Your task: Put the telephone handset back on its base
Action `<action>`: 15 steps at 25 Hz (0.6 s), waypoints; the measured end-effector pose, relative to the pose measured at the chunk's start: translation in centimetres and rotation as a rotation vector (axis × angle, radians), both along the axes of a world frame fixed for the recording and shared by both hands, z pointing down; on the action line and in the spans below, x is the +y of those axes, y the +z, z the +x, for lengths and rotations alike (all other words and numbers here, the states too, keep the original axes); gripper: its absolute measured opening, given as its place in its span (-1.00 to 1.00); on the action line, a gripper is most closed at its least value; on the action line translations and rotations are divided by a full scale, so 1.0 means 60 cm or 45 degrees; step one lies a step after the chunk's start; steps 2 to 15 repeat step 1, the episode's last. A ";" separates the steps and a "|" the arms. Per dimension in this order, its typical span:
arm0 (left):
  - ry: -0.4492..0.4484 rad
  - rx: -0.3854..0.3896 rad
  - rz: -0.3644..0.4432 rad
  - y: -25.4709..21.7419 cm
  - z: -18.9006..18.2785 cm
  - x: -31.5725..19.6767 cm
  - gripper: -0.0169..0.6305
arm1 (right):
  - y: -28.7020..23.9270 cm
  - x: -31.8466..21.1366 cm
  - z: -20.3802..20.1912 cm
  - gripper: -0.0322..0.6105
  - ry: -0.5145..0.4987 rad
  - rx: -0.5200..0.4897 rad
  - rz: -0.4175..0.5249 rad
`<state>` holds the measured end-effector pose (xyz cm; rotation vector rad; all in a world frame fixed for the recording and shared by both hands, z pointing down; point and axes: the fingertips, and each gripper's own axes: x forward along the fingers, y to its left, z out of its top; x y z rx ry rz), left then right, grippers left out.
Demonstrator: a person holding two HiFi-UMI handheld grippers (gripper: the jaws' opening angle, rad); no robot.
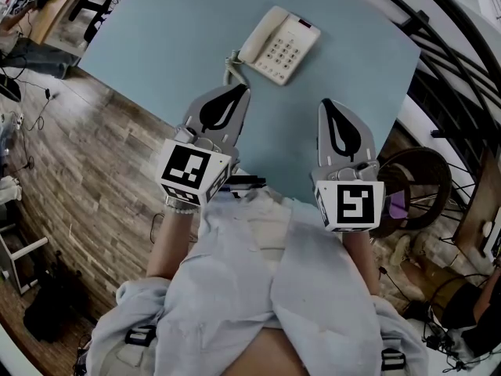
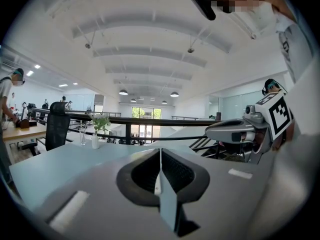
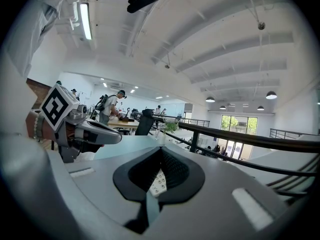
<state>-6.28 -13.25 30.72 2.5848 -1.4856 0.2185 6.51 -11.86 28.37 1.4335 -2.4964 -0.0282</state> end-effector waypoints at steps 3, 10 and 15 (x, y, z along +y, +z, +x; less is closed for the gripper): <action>0.000 -0.001 -0.002 0.001 0.000 -0.001 -0.91 | 0.000 -0.001 -0.001 -0.89 -0.004 0.006 -0.002; 0.000 -0.001 -0.002 0.001 0.000 -0.001 -0.91 | 0.000 -0.001 -0.001 -0.89 -0.004 0.006 -0.002; 0.000 -0.001 -0.002 0.001 0.000 -0.001 -0.91 | 0.000 -0.001 -0.001 -0.89 -0.004 0.006 -0.002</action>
